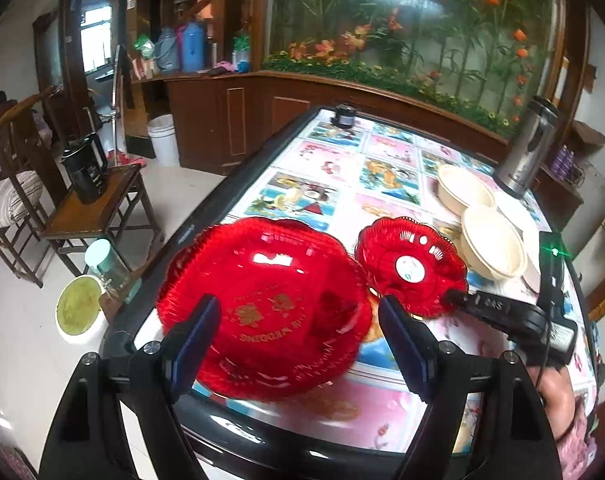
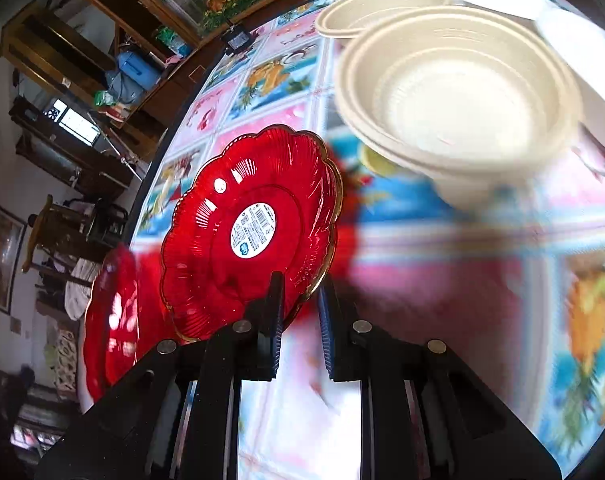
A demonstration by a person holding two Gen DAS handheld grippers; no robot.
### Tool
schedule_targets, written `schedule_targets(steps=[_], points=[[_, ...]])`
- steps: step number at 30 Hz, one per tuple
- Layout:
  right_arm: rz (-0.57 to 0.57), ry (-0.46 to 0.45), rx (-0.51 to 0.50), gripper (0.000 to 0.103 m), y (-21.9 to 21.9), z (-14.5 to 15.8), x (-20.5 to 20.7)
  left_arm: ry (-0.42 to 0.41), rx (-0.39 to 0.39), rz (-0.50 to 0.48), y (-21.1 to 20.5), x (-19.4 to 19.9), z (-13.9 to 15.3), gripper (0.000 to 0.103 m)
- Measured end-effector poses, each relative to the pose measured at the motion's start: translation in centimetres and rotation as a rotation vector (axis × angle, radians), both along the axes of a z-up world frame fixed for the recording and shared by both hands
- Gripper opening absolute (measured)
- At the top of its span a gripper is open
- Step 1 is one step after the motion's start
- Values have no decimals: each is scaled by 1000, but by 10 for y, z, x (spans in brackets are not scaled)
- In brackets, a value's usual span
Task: Organize plates and bowls
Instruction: 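Carry the large red plates with the left tool while the right tool brings the small plate toward them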
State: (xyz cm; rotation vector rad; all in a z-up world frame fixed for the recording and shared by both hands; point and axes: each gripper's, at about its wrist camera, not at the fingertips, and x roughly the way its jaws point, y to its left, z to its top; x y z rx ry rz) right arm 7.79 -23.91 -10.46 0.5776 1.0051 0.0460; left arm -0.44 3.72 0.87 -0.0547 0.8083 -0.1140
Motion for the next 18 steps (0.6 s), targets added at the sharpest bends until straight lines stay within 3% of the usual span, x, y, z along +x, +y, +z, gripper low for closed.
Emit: schedule_targets(steps=[5, 11, 14, 18], points=[[-12, -10, 7, 16, -23, 5, -39, 50, 5, -69, -22, -2, -8, 81], [-52, -25, 13, 16, -62, 12, -72, 190, -33, -178, -59, 10, -27, 81], [-63, -29, 68, 16, -79, 11, -80, 246, -72, -191, -68, 17, -31, 81], [-21, -14, 201, 16, -78, 2, -76, 227, -87, -153, -66, 20, -25, 81]])
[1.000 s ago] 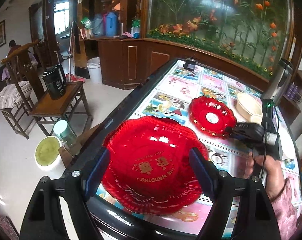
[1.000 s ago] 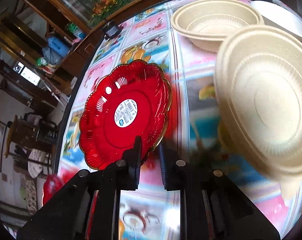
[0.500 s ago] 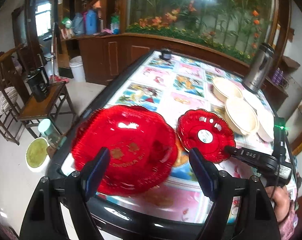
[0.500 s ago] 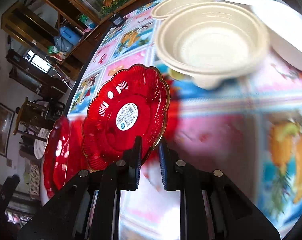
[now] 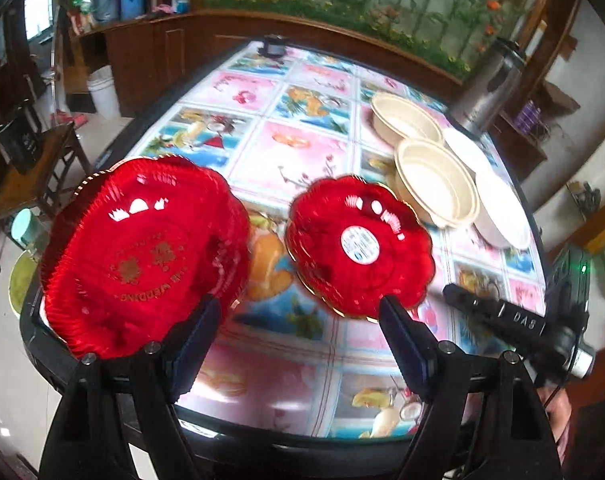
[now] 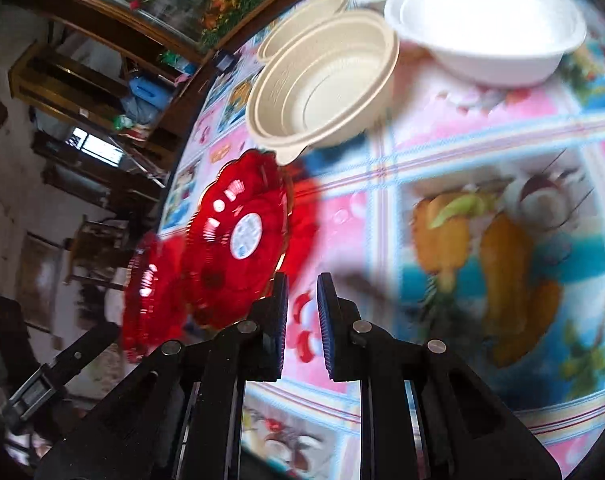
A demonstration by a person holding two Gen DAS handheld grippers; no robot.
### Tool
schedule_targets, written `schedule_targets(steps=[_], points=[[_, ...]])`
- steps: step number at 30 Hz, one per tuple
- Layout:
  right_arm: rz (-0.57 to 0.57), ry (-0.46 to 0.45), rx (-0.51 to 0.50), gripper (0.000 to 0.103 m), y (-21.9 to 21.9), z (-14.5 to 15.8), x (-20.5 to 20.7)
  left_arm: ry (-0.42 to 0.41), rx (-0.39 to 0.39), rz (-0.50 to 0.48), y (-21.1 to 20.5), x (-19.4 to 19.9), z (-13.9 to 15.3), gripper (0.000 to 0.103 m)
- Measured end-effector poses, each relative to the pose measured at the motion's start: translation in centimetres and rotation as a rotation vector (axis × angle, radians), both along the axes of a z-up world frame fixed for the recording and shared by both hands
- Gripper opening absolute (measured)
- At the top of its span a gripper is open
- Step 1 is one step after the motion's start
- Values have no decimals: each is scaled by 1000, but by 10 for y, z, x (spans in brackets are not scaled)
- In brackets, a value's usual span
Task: Organize plates and bowls
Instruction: 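Carry the large red plates with the left tool while the right tool brings the small plate toward them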
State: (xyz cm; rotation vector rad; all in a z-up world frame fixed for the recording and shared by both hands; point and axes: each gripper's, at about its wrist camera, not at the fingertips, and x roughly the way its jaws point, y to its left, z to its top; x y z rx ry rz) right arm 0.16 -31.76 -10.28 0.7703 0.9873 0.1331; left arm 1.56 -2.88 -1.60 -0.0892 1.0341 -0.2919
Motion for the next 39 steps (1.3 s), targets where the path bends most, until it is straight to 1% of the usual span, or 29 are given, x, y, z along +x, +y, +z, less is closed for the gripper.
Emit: schedule_targets(steps=[3, 4, 7, 9, 11, 14, 15, 16, 21, 25, 31, 33, 36, 38, 39], points=[[8, -5, 19, 16, 6, -4, 9, 4, 12, 42, 6, 7, 1, 81], [9, -4, 27, 18, 7, -6, 11, 7, 13, 58, 8, 10, 0, 81], [14, -2, 45, 18, 11, -8, 21, 12, 5, 101, 18, 13, -1, 81], [7, -1, 31, 18, 14, -8, 25, 17, 9, 109, 20, 15, -2, 81], [-1, 3, 39, 18, 16, -9, 29, 22, 17, 113, 19, 17, -4, 81], [-13, 3, 1, 18, 17, -10, 35, 35, 26, 103, 13, 20, -8, 81], [-17, 7, -4, 10, 16, -12, 36, 36, 30, 101, 12, 20, -8, 81], [-16, 6, -11, 8, 15, -12, 36, 39, 39, 99, 10, 21, -9, 81], [0, -16, -77, 6, 7, -2, 26, 69, 40, 95, 7, 23, -13, 81], [13, -10, -78, 6, -9, -1, 9, 99, 32, 54, -7, 23, -15, 81], [-8, -7, -67, 6, -42, 0, -23, 157, 7, -34, -44, 29, -23, 81], [-27, -12, -46, 6, -53, -2, -30, 167, 8, -38, -55, 34, -27, 81], [-33, -13, -22, 6, -61, -5, -33, 207, 5, -58, -72, 41, -36, 81], [-31, -13, -16, 6, -63, -6, -34, 219, 29, -60, -81, 46, -43, 81], [-30, -13, -9, 6, -64, -7, -34, 227, 26, -60, -84, 47, -46, 81]])
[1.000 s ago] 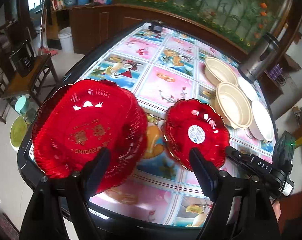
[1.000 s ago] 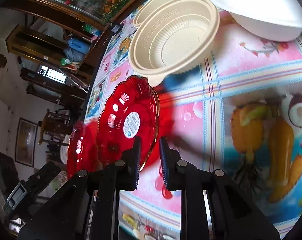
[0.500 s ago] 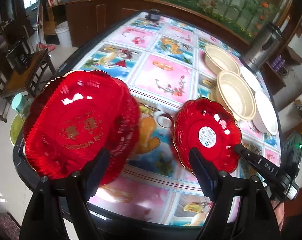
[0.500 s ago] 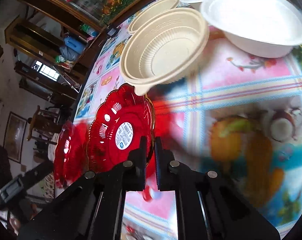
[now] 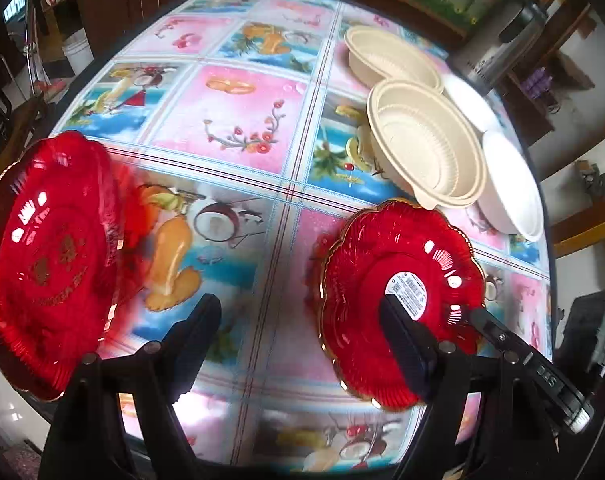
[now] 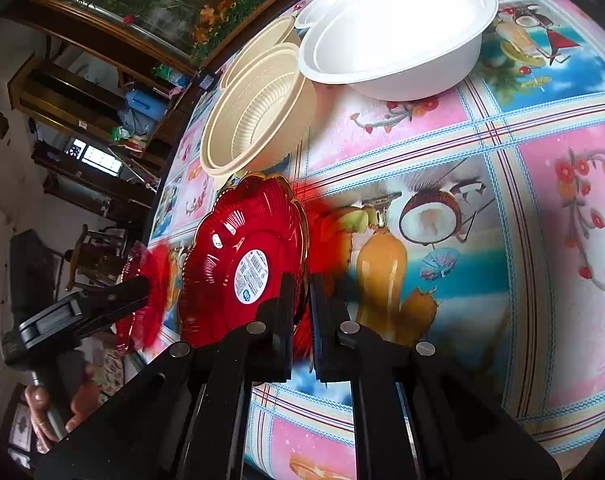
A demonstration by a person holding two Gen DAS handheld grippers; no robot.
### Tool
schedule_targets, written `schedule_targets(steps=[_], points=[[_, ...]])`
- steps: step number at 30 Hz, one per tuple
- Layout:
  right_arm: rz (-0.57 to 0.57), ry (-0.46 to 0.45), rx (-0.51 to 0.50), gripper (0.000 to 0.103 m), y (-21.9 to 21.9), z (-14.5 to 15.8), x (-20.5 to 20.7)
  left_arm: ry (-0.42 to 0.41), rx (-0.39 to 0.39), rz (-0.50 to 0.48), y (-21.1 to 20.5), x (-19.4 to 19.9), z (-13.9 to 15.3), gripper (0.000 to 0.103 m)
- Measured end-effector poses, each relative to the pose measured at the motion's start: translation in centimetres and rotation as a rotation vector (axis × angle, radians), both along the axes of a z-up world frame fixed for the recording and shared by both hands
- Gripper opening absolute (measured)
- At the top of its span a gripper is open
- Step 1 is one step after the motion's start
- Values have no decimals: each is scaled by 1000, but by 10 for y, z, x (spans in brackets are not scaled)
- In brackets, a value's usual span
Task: Organize plates and bowls
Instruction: 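Carry the large red plates with the left tool while the right tool brings the small plate toward them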
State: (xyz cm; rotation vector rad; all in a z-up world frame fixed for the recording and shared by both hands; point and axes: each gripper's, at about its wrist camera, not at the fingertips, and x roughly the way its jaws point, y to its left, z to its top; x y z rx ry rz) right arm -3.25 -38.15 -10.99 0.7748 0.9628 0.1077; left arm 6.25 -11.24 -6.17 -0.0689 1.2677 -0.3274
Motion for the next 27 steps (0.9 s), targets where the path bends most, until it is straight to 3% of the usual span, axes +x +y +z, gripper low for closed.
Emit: schedule_targets(steps=[5, 9, 14, 17, 21, 23, 27], points=[[1, 5, 13, 6, -2, -3, 2, 72, -50, -28, -13, 6, -14, 81], [12, 17, 29, 7, -6, -4, 2, 73, -56, -36, -19, 6, -19, 76], [16, 24, 30, 7, -6, -4, 2, 89, -66, -46, -17, 7, -26, 38], [18, 24, 5, 7, -2, -1, 3, 102, -65, -55, -20, 9, -31, 24], [-3, 30, -4, 7, 3, -2, 6, 87, -70, -49, -18, 8, -34, 12], [-23, 34, -1, 7, 2, -4, 5, 71, -92, -45, -14, 6, -33, 11], [-43, 16, -31, 6, 7, -3, 3, 31, -64, -66, -16, 1, -31, 11]])
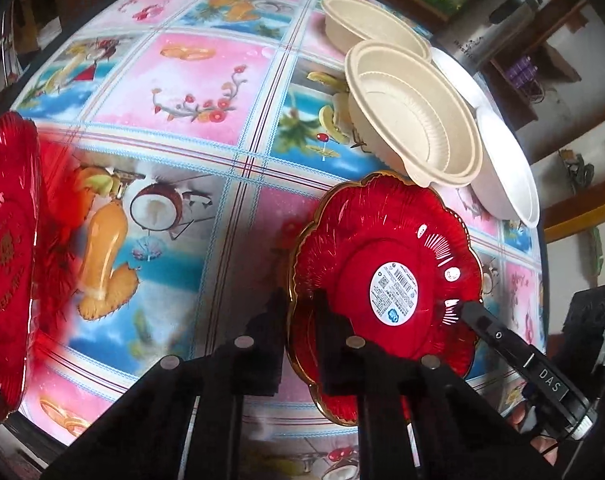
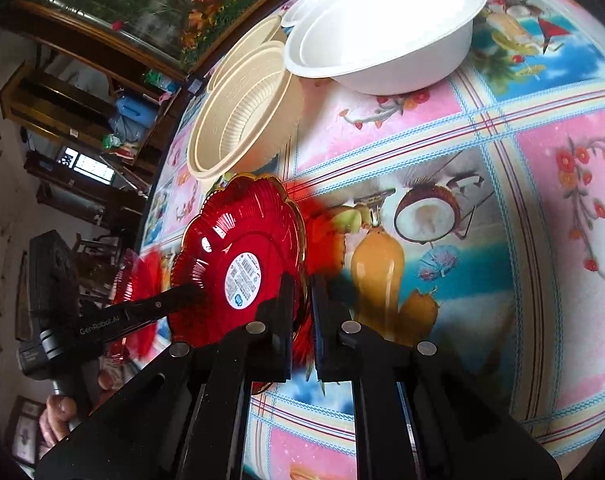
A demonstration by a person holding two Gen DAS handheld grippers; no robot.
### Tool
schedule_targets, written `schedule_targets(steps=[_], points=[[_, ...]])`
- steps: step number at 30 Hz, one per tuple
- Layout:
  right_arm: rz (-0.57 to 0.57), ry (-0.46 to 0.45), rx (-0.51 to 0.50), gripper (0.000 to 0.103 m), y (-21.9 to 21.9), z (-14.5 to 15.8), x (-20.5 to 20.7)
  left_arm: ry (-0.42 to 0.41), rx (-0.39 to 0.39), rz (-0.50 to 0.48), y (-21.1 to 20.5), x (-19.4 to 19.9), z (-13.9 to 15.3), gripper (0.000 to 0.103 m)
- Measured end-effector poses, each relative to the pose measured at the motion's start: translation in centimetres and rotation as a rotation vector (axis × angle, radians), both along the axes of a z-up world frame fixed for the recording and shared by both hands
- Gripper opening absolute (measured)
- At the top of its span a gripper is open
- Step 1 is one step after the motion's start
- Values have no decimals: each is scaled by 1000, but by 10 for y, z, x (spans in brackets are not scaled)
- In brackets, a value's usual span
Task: Organize plates and bowls
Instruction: 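Carry the large red plates with the left tool while the right tool brings the small plate toward them, then lower the small red plate onto the large red plates and open the right tool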
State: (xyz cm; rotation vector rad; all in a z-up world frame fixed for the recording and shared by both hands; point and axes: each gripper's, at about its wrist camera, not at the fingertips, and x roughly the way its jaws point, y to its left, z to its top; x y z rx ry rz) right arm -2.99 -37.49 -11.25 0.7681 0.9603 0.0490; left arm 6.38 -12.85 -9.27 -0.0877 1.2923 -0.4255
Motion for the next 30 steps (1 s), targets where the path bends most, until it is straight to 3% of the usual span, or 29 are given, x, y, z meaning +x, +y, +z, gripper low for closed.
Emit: schedule_targets(steps=[9, 15, 24, 30], points=[[-22, -27, -49, 6, 5, 13, -11, -58, 16, -42, -2, -12, 11, 12], [-4, -60, -77, 6, 18, 34, -13, -128, 5, -48, 13, -23, 35, 12], [130, -130, -123, 6, 83, 72, 22, -244, -2, 73, 93, -28, 82, 11], [268, -148, -140, 6, 155, 80, 65, -272, 49, 204, 162, -21, 88, 11]])
